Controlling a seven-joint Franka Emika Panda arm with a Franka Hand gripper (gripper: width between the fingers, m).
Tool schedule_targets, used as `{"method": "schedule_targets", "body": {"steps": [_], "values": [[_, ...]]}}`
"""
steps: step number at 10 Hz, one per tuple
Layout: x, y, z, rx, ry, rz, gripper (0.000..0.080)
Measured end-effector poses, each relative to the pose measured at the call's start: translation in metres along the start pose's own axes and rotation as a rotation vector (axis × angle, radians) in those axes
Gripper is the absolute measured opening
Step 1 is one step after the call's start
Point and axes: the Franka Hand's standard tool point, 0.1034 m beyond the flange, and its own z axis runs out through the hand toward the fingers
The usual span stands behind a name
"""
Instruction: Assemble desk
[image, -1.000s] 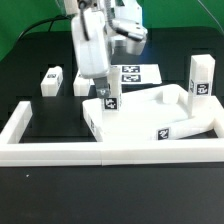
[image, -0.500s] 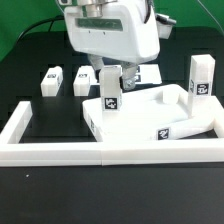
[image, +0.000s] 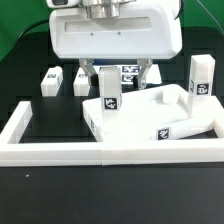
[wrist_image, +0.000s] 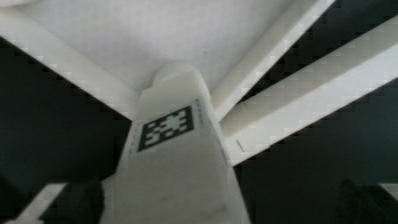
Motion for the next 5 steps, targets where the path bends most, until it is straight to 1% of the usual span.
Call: {"method": "schedule_targets", "body": {"steps": [1, 2, 3, 4, 5], "values": [[0.0, 0.0, 0.0, 0.0, 0.0, -0.001, 0.0601], [0.0, 0.0, 0.0, 0.001, 0.0, 0.016, 0.0427], [-0.001, 0.001, 0.001, 0.004, -0.003, 0.102, 0.0427], [0.0, 0.004, 0.0, 0.002, -0.015, 0.196, 0.0296], [0.006, 0.011, -0.002, -0.005, -0.033, 0.327, 0.0294]]}}
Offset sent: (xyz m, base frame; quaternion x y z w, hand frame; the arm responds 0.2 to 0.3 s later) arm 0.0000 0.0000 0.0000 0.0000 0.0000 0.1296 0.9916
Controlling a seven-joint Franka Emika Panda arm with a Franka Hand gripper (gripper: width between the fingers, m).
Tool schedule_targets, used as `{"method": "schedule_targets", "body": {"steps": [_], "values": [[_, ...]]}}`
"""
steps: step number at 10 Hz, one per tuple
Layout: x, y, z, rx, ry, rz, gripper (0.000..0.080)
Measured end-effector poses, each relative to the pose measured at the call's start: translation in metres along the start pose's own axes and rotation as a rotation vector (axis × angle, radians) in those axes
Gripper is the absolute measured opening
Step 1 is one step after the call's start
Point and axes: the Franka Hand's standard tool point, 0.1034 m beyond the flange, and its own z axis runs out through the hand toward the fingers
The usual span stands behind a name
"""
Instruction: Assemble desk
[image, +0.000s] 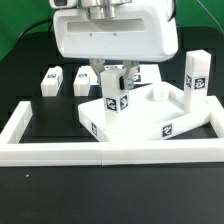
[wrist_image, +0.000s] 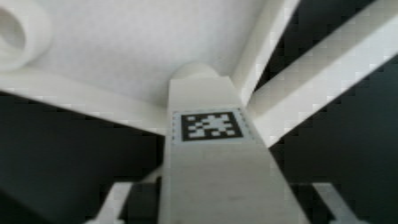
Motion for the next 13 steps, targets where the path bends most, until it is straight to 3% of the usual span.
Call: {"method": "schedule_targets", "body": {"steps": [2, 4, 6, 8, 9, 10, 11, 13], "values": [[0.01, 0.002, 0.003, -0.017, -0.022, 0.311, 0.0294], [0.009, -0.002, 0.005, -0.027, -0.054, 0.524, 0.0294], [0.007, -0.002, 0.006, 0.005, -0.082, 0.732, 0.0294], [0.005, -0.004, 0.007, 0.008, -0.09, 0.853, 0.0294], [0.005, -0.004, 0.007, 0.009, -0.089, 0.821, 0.052], [0.004, -0.005, 0.007, 0.009, -0.087, 0.744, 0.052], [0.0, -0.009, 0.008, 0.004, -0.077, 0.518, 0.0612], [-0.008, -0.011, 0.01, -0.008, -0.092, 0.226, 0.0642]]}}
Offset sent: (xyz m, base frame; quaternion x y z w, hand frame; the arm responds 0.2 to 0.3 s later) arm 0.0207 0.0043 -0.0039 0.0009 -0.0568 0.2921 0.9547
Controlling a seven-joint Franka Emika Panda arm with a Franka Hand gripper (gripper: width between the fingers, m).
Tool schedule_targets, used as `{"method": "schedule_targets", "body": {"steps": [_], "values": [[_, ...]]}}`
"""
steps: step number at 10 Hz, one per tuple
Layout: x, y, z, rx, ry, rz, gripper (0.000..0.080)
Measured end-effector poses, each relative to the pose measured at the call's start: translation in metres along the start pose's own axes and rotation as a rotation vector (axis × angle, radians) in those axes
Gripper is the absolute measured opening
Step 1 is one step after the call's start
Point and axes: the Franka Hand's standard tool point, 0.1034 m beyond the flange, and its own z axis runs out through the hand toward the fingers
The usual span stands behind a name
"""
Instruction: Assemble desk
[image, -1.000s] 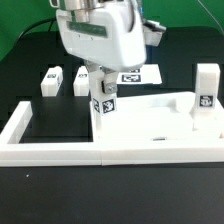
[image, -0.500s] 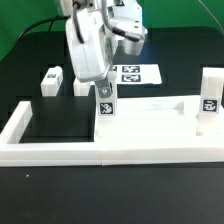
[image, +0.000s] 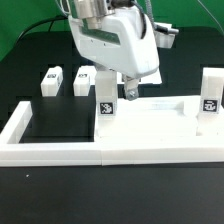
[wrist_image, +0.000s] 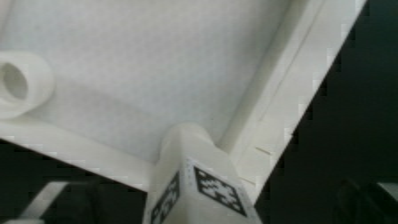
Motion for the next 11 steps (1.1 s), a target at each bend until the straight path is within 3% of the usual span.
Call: {"method": "schedule_targets", "body": {"steps": [4, 5, 6, 7, 9, 10, 11], "values": [[0.003, 0.002, -0.001, -0.002, 0.004, -0.277, 0.0649], [0.012, 0.002, -0.004, -0.023, 0.022, -0.495, 0.0649], [0.009, -0.003, -0.005, -0.054, 0.034, -0.721, 0.0649], [0.002, -0.006, -0.003, -0.059, 0.029, -0.795, 0.0649], [0.005, -0.005, -0.003, -0.059, 0.032, -0.75, 0.062], [0.005, -0.005, -0.003, -0.059, 0.032, -0.749, 0.0437], [0.007, -0.002, -0.003, -0.063, 0.035, -0.696, 0.031]]}}
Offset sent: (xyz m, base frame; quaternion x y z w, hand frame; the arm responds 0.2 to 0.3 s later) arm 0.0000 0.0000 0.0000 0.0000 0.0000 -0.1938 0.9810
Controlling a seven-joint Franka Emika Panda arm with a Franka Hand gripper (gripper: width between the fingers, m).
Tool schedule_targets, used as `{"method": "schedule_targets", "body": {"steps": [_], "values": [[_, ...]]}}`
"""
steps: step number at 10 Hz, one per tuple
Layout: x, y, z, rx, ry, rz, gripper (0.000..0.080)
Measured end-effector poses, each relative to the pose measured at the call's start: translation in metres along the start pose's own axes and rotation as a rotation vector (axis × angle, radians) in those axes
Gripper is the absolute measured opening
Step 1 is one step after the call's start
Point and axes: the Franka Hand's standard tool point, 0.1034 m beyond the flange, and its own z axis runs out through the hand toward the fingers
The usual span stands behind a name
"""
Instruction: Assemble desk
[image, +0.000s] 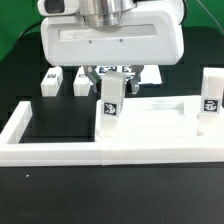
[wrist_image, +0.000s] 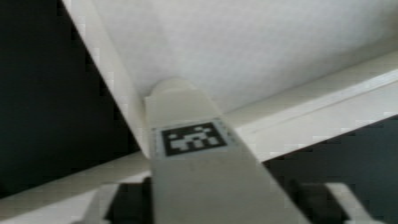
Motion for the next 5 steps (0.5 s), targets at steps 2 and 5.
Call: {"method": "schedule_targets", "body": {"steps": [2, 5], "values": [[0.0004, 0.0034, 0.0006, -0.002, 0.0, 0.14, 0.0305], [0.0014, 0.0048, -0.0004, 0.0, -0.016, 0.62, 0.03]]}}
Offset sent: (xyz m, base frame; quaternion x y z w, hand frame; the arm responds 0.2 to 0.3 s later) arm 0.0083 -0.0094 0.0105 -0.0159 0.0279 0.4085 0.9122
